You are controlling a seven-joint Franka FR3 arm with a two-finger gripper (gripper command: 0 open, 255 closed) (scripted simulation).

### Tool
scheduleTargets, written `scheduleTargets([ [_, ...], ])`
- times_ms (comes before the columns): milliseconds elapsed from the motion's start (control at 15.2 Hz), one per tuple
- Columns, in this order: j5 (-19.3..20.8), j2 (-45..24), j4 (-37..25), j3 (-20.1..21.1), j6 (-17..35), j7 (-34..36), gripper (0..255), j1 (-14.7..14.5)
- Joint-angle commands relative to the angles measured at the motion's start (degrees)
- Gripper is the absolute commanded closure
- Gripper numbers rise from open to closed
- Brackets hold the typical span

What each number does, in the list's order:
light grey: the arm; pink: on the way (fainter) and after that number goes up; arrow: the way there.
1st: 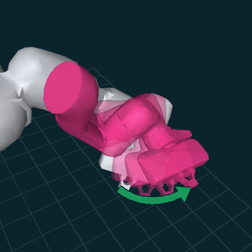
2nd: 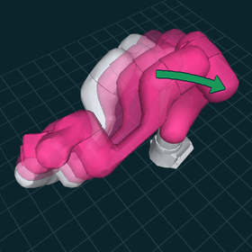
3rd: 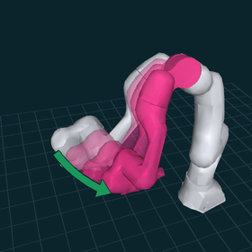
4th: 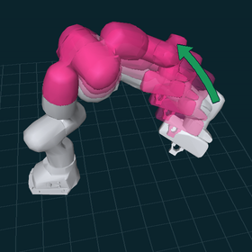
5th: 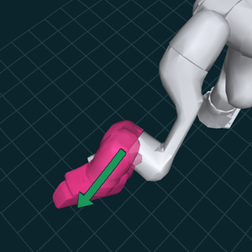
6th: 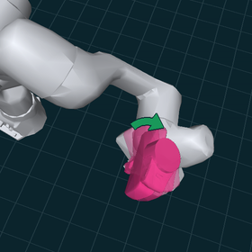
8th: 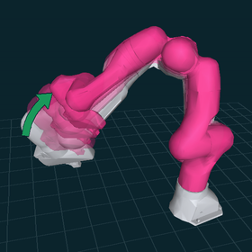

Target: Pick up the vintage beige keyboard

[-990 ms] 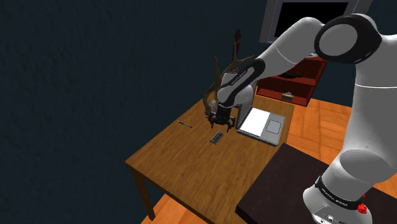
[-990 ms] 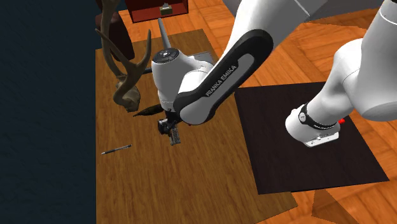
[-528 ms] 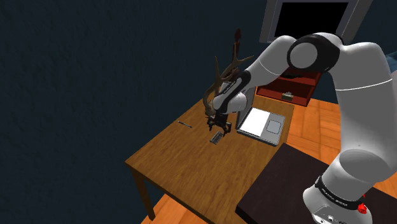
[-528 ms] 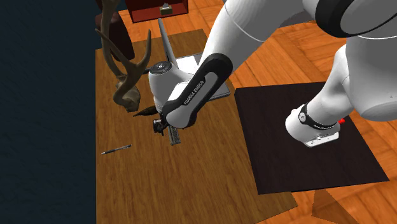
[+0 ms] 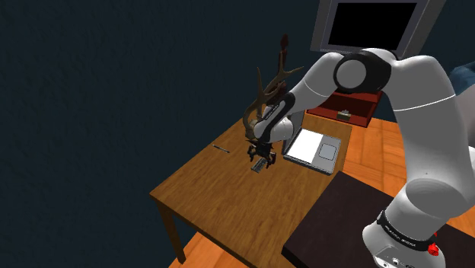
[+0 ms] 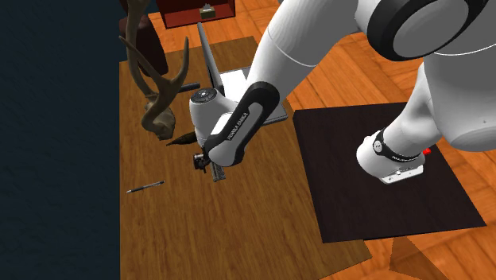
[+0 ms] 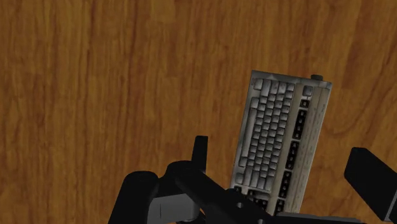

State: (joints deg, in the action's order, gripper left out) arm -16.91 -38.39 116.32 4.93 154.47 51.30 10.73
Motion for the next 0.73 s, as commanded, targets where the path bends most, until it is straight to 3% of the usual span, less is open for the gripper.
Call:
scheduleTargets([
  [0,-0.01,-0.26,-0.18,0.02,0.11,-0.01,255,-0.01],
  [660,0.03,0.47,0.17,-0.04,-0.27,0.07,255,-0.02],
])
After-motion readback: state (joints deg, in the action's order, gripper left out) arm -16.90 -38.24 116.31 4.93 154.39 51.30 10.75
